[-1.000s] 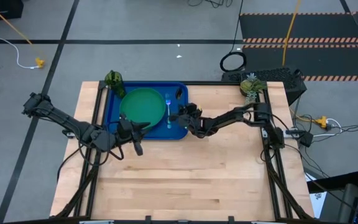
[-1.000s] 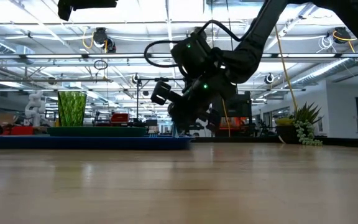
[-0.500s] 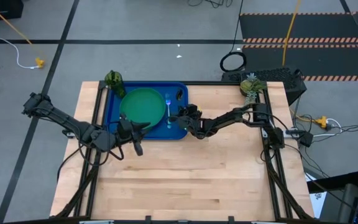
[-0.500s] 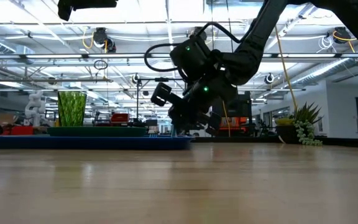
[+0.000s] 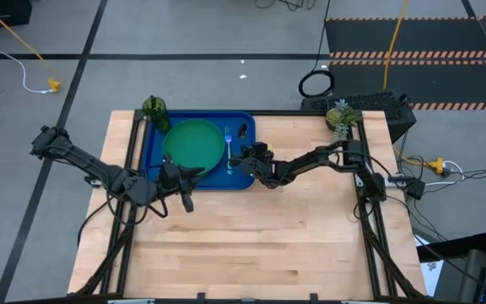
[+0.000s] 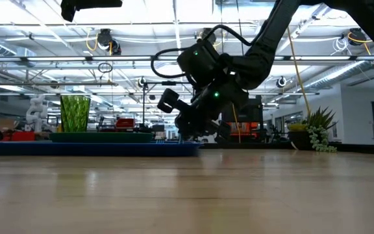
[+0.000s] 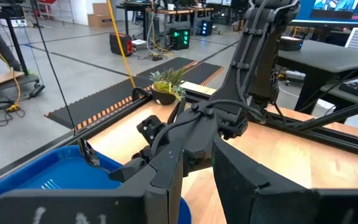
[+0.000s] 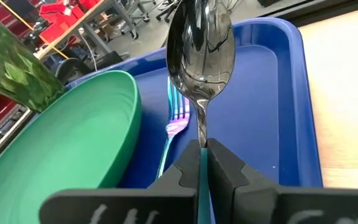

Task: Pick and place plate/cup/fork/spoon on tray
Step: Put the blue spoon on the blue food tray

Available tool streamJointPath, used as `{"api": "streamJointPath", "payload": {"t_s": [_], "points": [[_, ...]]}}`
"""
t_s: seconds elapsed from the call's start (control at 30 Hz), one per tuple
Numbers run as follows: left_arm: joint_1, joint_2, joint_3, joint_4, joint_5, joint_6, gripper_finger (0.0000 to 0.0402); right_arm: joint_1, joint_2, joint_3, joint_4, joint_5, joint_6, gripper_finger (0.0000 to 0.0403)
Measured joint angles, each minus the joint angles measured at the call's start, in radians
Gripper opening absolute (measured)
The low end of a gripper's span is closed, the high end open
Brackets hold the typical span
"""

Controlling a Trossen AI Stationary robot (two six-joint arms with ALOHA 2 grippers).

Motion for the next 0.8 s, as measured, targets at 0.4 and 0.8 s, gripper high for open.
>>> {"api": "streamJointPath", "payload": {"t_s": [0.4, 0.8], "points": [[0.000, 0.000, 0.000, 0.001, 0.000, -0.003, 0.0088, 0.000, 0.000, 0.000, -0.038, -0.004, 0.014, 0.0015], [0.000, 0.000, 0.000, 0.001, 0.008, -0.010, 0.0088, -0.005, 0.000, 0.000, -0.039, -0.006, 0.068, 0.0017]]}}
